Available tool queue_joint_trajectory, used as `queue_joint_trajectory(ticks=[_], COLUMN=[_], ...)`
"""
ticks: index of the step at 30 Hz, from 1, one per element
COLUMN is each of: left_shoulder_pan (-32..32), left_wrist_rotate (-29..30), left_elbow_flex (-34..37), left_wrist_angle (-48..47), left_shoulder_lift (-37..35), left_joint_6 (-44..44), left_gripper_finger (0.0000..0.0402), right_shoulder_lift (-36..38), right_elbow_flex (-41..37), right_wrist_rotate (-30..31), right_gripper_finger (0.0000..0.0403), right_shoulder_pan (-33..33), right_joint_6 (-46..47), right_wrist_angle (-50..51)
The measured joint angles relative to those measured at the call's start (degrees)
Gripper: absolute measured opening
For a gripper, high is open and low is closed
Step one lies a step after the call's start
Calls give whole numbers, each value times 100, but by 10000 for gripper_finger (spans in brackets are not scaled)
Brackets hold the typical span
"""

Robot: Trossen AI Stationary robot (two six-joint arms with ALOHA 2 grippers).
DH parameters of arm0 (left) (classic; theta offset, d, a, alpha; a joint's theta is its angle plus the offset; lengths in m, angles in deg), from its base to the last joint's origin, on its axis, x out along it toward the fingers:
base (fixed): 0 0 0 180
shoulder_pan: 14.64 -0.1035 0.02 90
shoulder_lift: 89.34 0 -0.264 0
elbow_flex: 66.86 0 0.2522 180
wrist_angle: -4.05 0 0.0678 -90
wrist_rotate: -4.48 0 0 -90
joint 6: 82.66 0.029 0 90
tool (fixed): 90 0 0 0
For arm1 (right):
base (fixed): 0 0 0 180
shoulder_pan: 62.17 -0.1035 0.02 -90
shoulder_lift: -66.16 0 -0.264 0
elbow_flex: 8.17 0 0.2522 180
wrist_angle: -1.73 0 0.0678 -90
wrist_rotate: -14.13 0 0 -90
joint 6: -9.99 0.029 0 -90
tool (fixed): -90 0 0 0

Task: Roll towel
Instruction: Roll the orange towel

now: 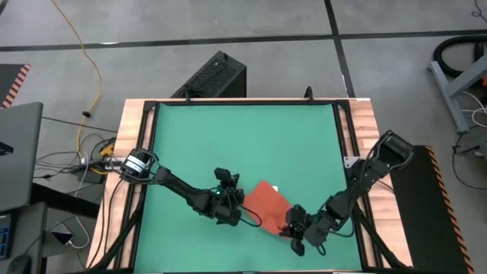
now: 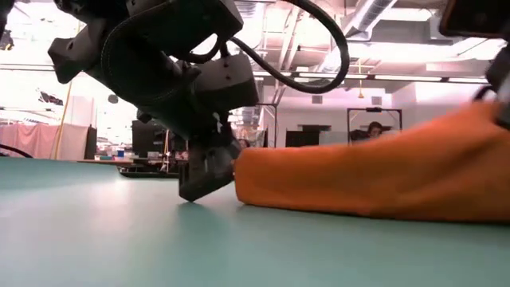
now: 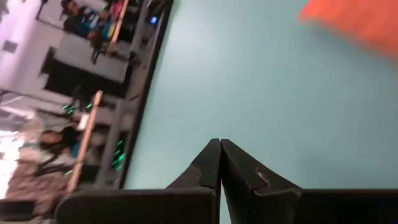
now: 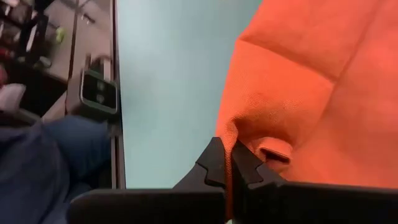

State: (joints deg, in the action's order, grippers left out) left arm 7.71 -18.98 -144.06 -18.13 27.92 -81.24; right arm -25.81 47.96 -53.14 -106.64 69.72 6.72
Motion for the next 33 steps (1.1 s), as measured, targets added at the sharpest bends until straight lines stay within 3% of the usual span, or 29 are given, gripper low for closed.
queue_joint_trajectory(ticks=[3,7,8,11,13,18,25,30,33], left_shoulder_pan=[0,19,24,-27,-64,-313,-826,-883,-842], left_wrist_rotate=[19,-628,-1106,-3441,-4294,-4793,-6391,-6965,-6988], left_elbow_flex=[11,-1,-12,-18,-20,-19,-29,-33,-31], left_wrist_angle=[95,970,1227,1915,2330,2643,2795,2735,2790], left_shoulder_lift=[-156,-515,-633,-861,-867,-737,-506,-320,-84], left_joint_6=[492,1219,1376,1783,2059,2736,2775,2882,2991], left_gripper_finger=[0,0,0,0,0,0,0,0,0], right_shoulder_lift=[-269,-569,-631,-775,-801,-794,-794,-794,-794], right_elbow_flex=[0,0,-1,-2,0,7,11,9,9], right_wrist_rotate=[-26,-29,-34,-97,-142,-253,-335,-332,-332], right_gripper_finger=[8,8,8,8,8,8,8,8,8], right_shoulder_pan=[-99,-306,-361,-462,-503,-508,-570,-573,-573], right_joint_6=[66,176,178,194,197,223,286,432,458], right_wrist_angle=[-167,-166,-145,-176,-182,-96,-51,-9,21])
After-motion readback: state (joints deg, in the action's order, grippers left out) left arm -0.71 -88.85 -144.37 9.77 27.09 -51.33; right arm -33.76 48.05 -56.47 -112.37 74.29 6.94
